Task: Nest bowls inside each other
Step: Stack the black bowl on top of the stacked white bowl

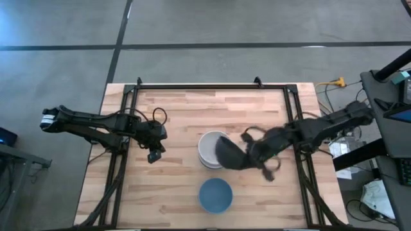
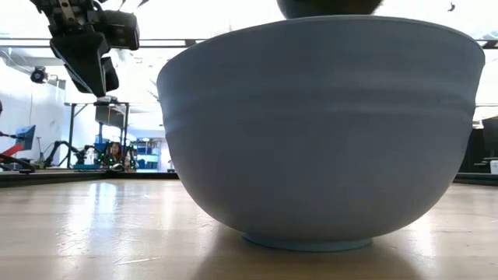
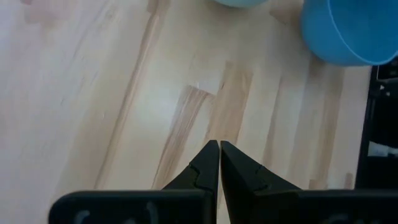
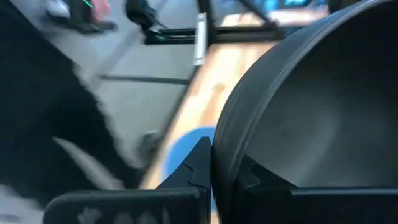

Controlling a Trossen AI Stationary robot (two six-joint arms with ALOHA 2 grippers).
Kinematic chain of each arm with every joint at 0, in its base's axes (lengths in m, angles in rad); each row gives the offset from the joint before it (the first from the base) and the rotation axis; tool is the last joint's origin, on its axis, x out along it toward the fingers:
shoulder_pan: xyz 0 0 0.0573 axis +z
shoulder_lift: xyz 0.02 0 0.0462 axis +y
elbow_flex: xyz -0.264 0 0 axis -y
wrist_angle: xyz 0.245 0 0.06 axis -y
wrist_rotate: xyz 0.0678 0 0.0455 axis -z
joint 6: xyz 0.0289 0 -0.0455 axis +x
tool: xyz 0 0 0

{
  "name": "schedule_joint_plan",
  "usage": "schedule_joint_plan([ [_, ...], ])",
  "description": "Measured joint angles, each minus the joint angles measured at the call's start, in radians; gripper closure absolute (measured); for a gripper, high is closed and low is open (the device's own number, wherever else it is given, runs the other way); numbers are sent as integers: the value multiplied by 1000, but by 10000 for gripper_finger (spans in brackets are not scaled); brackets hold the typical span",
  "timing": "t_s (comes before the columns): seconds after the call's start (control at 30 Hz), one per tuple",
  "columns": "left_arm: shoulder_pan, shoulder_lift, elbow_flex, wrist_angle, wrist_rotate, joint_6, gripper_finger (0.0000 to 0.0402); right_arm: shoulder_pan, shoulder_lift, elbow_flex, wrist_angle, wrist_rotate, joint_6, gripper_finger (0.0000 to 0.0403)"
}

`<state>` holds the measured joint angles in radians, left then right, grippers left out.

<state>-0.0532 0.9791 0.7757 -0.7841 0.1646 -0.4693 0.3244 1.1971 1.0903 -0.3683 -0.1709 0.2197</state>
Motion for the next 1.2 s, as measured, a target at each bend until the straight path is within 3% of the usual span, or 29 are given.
schedule_joint_plan([
  [0.17,0,0,0,0,0,35,402,32,215,242,-98,198,-288,394],
  [0.43,0,0,0,0,12,32,402,13,499,663,-588,246,-552,394],
  [0.63,0,0,0,0,12,31,402,2,643,885,-864,279,-598,394],
  [0.73,1,0,0,9,13,31,402,-7,695,951,-935,328,-604,394],
  [1.03,1,0,0,41,13,30,402,-24,807,1000,-1048,331,-594,394],
  [1.2,0,0,0,43,13,30,402,-24,830,980,-1054,330,-482,394],
])
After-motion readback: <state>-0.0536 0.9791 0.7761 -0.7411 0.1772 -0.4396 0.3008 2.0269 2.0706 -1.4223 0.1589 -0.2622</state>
